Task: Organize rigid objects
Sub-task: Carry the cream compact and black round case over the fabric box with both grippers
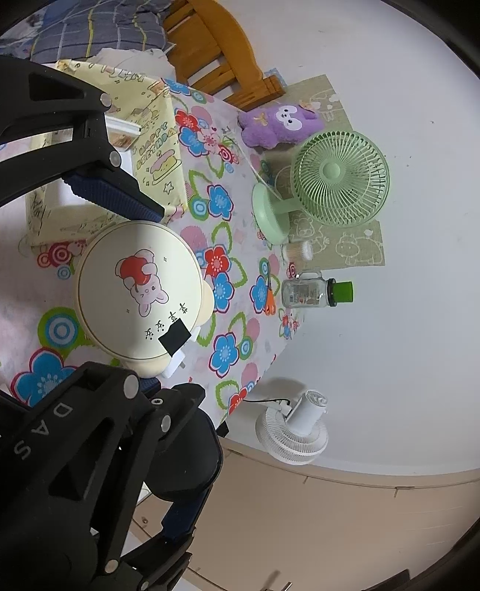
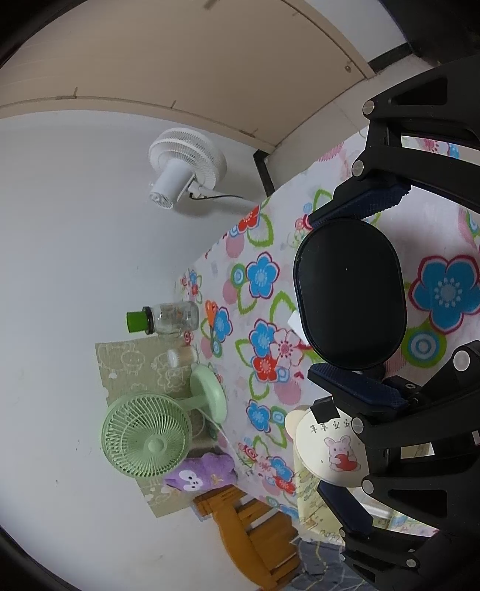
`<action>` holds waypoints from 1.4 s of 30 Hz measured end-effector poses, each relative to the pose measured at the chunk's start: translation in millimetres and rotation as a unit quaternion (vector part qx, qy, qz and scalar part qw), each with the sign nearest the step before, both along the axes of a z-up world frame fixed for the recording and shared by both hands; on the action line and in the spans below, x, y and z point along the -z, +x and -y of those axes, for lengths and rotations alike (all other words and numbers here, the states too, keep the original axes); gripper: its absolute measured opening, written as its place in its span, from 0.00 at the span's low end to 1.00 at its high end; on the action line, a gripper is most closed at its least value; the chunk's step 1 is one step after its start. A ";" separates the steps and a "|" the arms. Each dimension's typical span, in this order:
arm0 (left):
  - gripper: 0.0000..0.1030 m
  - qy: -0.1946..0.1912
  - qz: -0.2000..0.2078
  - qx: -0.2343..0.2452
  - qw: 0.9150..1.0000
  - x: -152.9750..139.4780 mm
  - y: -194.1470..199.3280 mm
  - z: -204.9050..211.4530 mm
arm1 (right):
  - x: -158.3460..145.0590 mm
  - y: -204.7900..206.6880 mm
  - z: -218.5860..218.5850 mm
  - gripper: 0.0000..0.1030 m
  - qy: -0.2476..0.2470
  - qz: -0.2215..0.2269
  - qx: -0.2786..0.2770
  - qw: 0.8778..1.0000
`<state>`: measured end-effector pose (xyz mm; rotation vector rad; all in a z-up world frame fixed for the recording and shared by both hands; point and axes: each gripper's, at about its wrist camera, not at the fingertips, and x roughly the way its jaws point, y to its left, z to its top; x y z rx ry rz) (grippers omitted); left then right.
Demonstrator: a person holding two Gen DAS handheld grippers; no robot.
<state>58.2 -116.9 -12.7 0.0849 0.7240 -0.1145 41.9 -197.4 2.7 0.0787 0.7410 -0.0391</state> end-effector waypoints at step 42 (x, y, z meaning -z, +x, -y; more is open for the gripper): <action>0.83 0.000 -0.028 -0.024 0.999 13.3 22.9 -99.7 | 11.5 37.8 -103.2 0.74 -0.004 -0.025 -0.060 0.998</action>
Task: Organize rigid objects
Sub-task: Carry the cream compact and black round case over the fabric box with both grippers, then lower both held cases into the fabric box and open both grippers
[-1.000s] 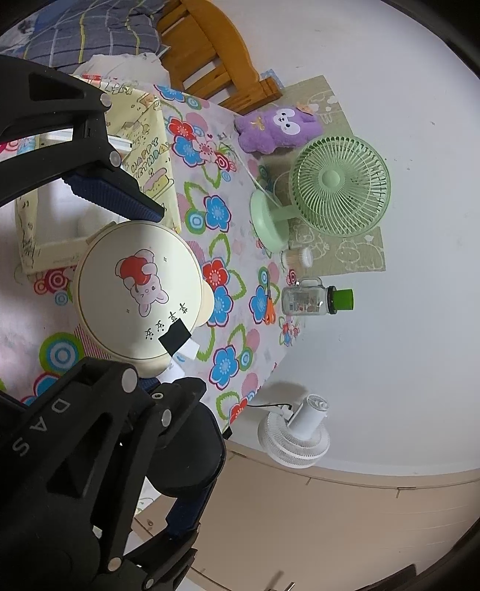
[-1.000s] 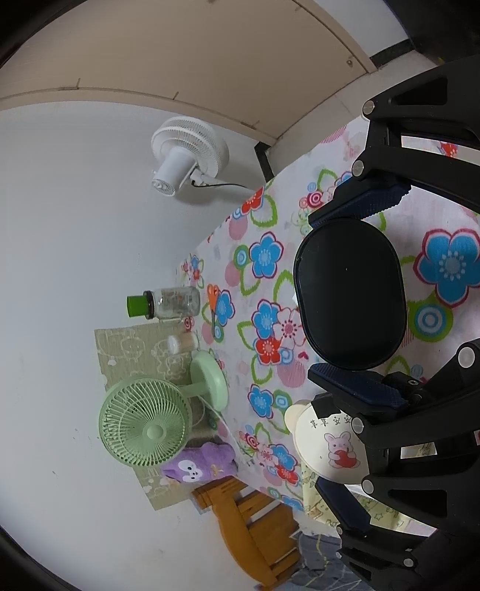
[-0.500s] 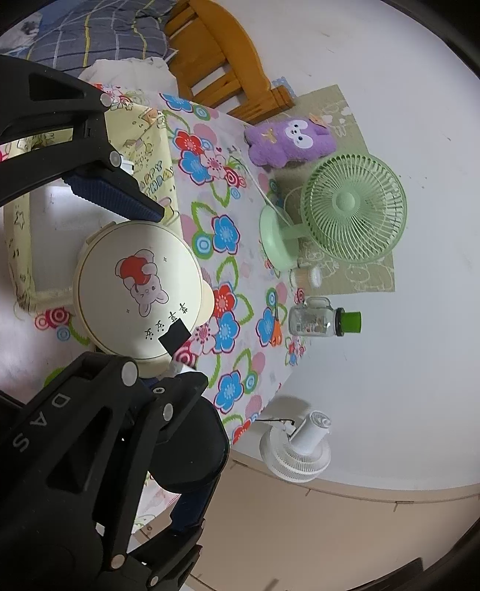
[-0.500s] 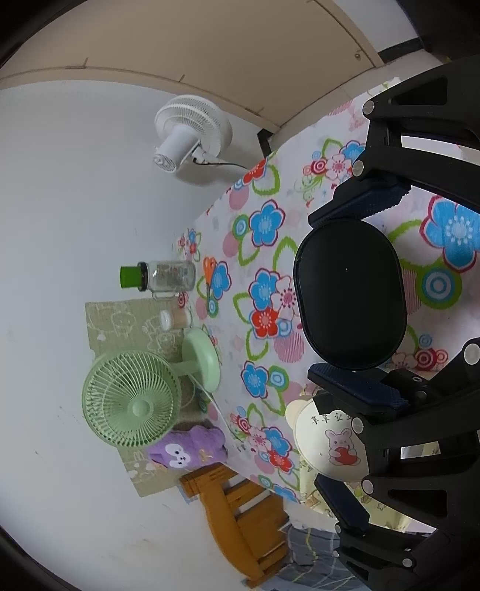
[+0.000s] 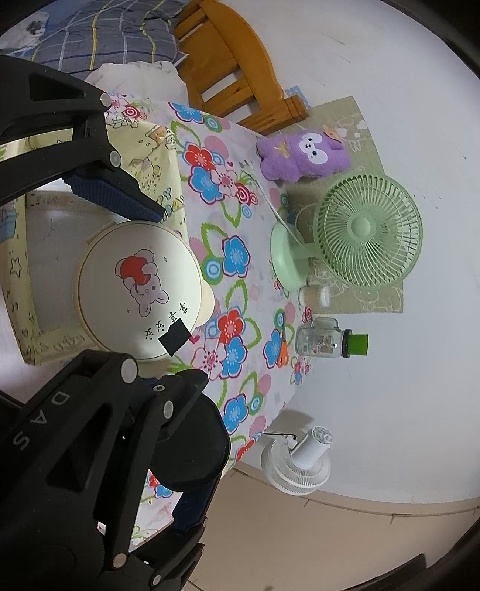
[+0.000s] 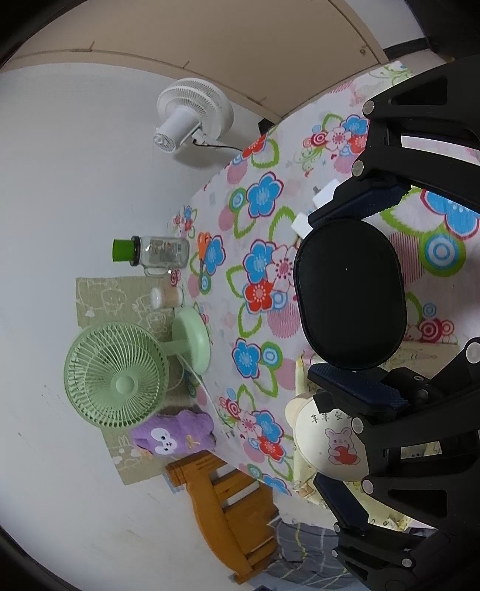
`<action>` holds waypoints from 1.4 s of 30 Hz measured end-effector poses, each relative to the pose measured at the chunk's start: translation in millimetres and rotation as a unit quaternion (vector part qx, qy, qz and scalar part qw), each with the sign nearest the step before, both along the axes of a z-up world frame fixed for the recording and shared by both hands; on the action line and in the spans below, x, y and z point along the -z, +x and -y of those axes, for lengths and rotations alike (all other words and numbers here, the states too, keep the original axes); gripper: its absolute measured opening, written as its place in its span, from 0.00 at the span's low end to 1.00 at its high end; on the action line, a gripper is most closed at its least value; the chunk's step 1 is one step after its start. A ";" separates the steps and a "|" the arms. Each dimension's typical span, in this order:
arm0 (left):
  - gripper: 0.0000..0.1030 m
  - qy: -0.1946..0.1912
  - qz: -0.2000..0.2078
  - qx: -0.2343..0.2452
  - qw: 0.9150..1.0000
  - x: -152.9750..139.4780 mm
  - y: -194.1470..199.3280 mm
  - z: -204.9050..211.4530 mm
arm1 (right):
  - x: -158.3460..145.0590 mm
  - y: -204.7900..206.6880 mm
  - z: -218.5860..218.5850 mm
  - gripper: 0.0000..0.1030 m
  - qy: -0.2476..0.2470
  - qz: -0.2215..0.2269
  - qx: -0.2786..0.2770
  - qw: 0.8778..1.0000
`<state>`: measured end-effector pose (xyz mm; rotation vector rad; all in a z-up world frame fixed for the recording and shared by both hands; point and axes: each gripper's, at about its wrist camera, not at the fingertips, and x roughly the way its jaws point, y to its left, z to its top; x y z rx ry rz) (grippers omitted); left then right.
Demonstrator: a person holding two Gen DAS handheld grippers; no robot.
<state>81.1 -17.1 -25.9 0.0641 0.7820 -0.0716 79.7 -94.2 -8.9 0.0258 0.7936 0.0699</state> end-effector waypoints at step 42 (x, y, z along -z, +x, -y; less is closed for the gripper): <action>0.92 -0.040 -0.081 -0.036 0.995 46.1 8.5 -80.7 | 29.1 35.3 -82.2 0.74 -0.012 -0.030 -0.072 0.997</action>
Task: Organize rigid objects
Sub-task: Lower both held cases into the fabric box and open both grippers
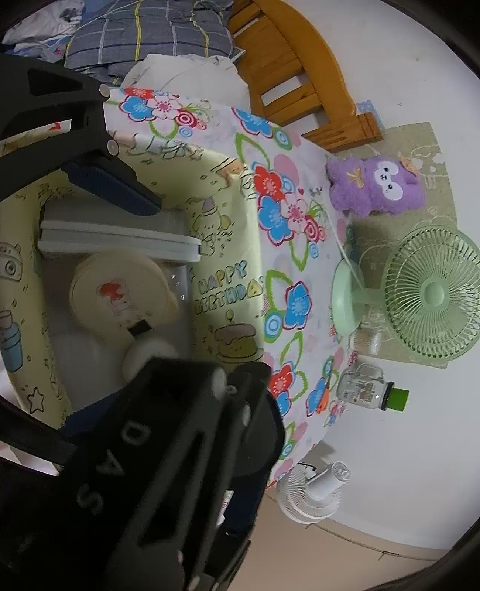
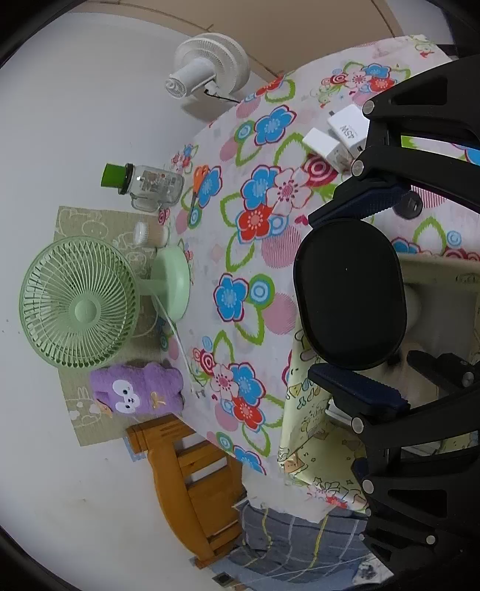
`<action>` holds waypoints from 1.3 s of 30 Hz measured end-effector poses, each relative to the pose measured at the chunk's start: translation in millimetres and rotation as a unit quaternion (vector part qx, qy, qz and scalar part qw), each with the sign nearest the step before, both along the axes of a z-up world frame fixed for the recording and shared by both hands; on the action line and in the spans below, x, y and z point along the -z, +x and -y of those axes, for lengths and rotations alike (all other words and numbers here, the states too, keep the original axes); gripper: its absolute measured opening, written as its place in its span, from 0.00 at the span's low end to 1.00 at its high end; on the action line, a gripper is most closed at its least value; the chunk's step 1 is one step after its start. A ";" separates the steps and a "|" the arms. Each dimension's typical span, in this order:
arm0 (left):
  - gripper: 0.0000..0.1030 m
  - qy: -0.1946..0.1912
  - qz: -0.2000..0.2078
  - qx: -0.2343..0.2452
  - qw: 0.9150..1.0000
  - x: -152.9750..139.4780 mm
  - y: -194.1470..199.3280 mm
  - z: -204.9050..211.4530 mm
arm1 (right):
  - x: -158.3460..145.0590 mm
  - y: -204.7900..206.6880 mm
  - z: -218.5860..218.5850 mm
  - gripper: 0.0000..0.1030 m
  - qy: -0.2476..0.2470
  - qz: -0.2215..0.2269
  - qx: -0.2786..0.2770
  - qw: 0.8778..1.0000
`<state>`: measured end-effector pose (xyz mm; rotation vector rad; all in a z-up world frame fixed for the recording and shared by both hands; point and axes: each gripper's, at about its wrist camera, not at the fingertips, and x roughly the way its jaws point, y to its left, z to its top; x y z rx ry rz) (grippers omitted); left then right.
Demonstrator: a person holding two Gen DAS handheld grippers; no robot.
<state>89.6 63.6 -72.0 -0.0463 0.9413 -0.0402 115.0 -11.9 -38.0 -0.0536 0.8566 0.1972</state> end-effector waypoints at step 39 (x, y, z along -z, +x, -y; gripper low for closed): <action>0.95 0.017 0.026 0.004 1.000 -13.1 6.5 9.5 | 4.5 1.1 -1.6 0.87 -0.012 -0.013 -0.037 0.999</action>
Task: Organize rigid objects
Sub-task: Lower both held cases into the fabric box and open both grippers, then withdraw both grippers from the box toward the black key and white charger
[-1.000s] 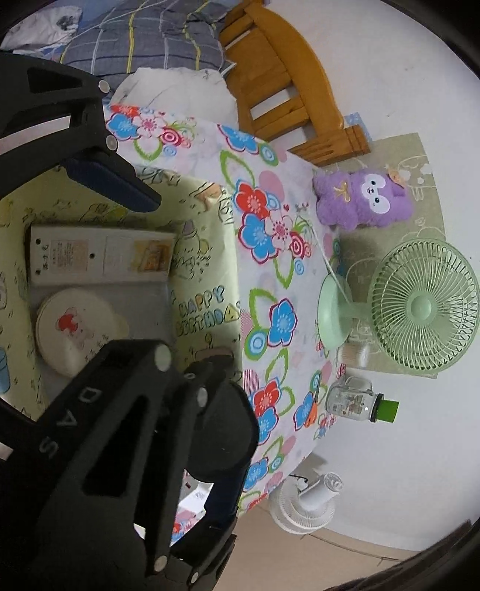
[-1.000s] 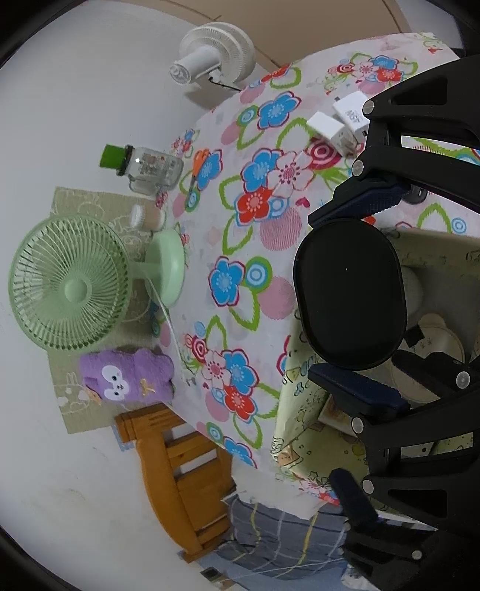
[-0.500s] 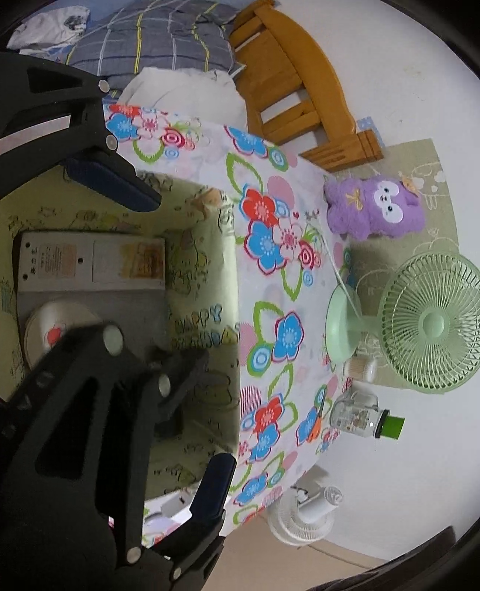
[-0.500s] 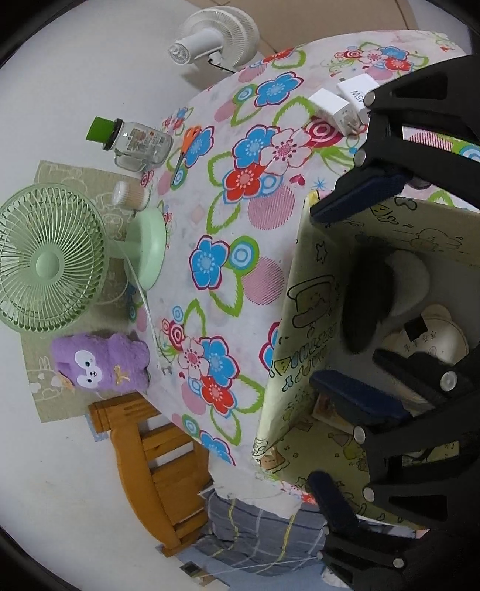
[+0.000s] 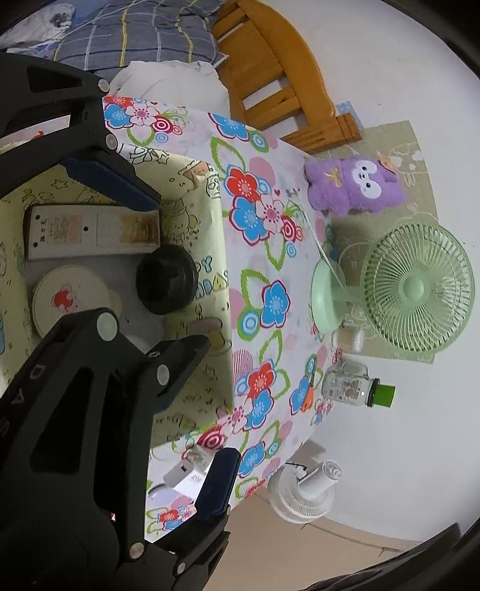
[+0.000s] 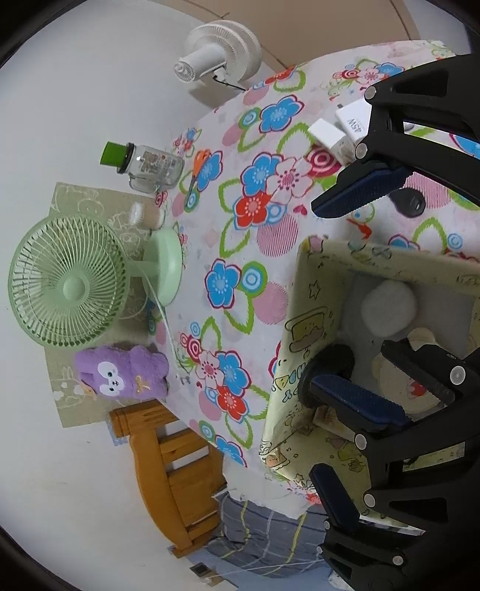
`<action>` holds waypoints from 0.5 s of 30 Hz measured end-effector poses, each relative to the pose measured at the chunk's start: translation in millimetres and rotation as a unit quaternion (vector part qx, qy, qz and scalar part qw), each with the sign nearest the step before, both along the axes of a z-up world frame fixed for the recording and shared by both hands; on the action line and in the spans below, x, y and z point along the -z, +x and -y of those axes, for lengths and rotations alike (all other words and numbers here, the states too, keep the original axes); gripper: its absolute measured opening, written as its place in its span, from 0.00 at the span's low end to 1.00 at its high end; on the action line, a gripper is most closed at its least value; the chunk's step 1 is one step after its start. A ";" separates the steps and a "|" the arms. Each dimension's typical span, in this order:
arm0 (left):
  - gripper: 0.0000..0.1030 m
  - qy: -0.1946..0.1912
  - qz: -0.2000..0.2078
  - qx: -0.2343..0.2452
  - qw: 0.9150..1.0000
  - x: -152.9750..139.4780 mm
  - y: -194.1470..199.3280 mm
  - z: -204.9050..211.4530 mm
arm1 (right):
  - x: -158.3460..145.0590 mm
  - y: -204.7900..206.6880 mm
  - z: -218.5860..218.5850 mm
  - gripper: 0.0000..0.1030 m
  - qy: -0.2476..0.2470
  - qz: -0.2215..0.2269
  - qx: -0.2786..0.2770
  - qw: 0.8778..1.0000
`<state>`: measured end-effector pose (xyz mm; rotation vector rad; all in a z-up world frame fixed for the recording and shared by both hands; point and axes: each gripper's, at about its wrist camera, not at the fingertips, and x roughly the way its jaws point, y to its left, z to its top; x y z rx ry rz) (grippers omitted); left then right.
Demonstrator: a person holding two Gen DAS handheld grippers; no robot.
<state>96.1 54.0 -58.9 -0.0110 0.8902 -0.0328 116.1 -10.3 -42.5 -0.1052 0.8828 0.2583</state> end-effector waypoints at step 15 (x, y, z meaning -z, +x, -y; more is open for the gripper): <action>0.95 0.016 0.019 0.009 1.000 -14.2 -14.5 29.5 | -15.8 -19.9 32.7 0.87 0.006 0.020 0.020 1.000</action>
